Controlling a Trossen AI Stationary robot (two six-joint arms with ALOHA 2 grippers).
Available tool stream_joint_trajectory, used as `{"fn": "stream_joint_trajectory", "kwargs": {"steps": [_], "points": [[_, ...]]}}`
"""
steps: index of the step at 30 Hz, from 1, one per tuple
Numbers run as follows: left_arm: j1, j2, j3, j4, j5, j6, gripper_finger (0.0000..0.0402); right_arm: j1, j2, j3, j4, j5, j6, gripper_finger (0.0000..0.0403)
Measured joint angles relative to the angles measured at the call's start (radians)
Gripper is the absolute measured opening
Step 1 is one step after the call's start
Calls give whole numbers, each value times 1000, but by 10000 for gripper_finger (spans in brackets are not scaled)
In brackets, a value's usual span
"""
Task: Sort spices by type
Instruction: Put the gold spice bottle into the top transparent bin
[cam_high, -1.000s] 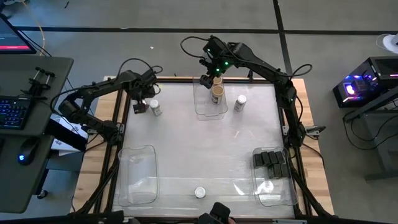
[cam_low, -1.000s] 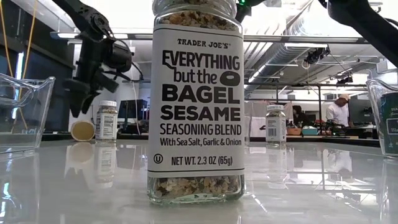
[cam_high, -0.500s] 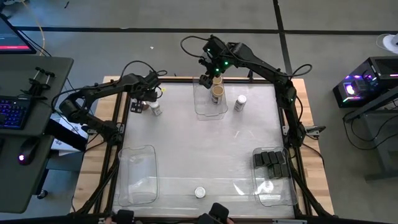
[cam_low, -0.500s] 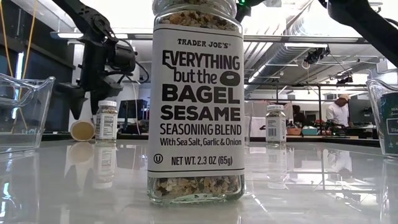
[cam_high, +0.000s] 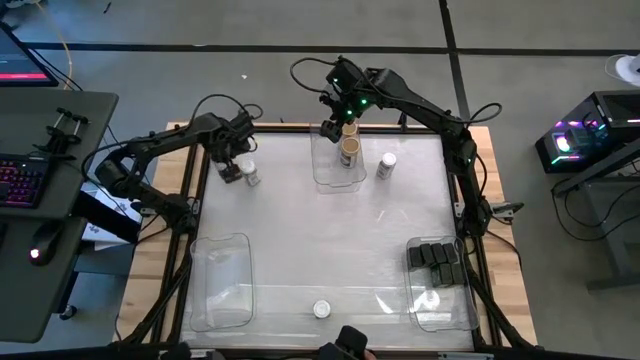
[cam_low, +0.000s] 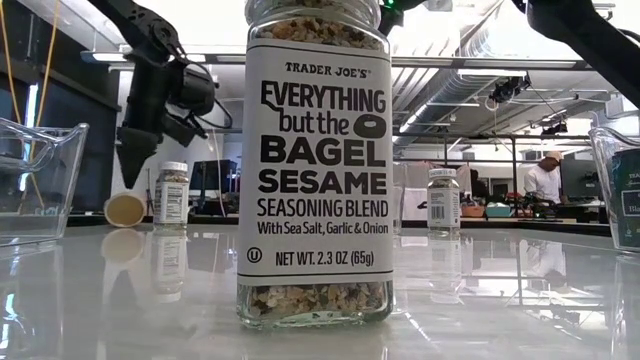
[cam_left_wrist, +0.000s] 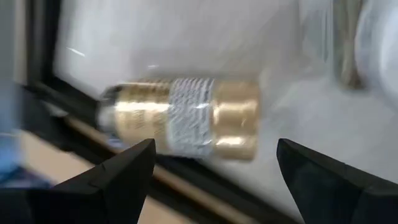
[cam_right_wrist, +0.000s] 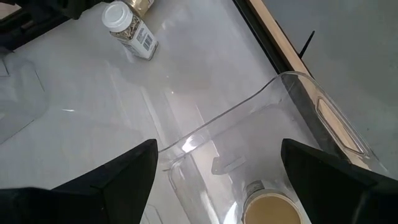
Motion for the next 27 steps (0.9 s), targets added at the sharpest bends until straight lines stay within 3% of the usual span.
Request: {"fn": "stream_joint_trajectory", "kwargs": {"steps": [10, 21, 27], "points": [[101, -43, 0, 71, 226, -456, 323, 3, 0, -2, -11, -1, 8, 337], [88, -267, -234, 425, 84, -1144, 323, 4, 0, -2, -13, -1, 9, 337], [73, -321, -324, 477, -24, -1312, 323, 4, 0, -2, -1, 0, 8, 337]]}}
